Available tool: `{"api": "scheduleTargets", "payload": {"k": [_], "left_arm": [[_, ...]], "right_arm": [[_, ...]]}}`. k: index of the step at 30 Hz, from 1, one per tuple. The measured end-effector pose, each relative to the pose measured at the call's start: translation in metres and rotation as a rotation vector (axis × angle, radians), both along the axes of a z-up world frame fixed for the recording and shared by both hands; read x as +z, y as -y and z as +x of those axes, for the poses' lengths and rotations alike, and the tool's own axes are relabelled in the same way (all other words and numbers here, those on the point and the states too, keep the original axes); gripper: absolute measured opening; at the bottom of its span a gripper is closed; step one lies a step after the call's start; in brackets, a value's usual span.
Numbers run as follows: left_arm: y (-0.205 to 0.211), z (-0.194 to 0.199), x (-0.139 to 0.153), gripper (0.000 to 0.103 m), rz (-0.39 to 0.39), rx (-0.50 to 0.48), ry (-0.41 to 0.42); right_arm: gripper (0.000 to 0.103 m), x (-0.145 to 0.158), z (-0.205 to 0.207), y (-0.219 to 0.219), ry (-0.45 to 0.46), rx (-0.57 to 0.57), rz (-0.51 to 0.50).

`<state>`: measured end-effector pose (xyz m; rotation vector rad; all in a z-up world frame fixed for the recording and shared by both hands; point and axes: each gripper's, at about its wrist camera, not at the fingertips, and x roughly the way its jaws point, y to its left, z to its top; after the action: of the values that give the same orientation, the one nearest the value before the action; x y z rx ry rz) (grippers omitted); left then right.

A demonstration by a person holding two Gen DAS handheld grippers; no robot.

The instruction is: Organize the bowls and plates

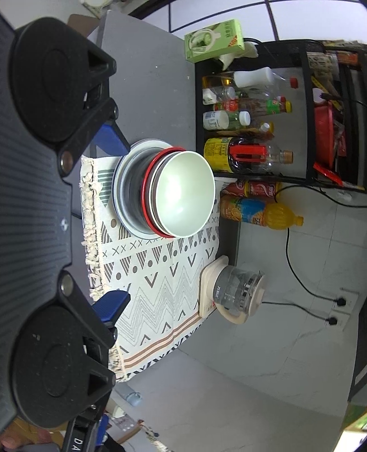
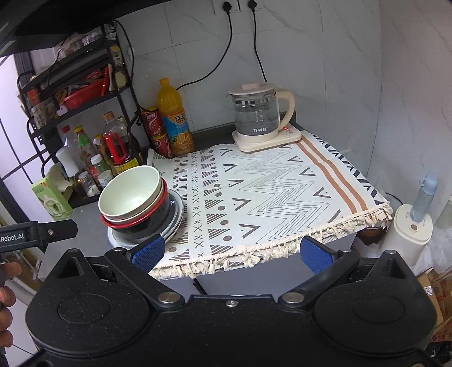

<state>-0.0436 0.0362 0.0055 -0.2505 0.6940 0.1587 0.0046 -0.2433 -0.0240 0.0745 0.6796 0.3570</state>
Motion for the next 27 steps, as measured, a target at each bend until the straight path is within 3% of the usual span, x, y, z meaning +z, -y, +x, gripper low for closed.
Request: {"api": "scheduleTargets", "payload": {"k": [7,27], "left_arm": [[0.005,-0.017,-0.005,0.101,0.02,-0.045,-0.012],[0.002,-0.042,-0.014,0.101,0.044,-0.035,-0.029]], "right_arm": [[0.103,0.002,-0.017,-0.002,0.021,0.011,-0.026],[0.103,-0.002,-0.033,0.001,0.017,0.003,-0.026]]}}
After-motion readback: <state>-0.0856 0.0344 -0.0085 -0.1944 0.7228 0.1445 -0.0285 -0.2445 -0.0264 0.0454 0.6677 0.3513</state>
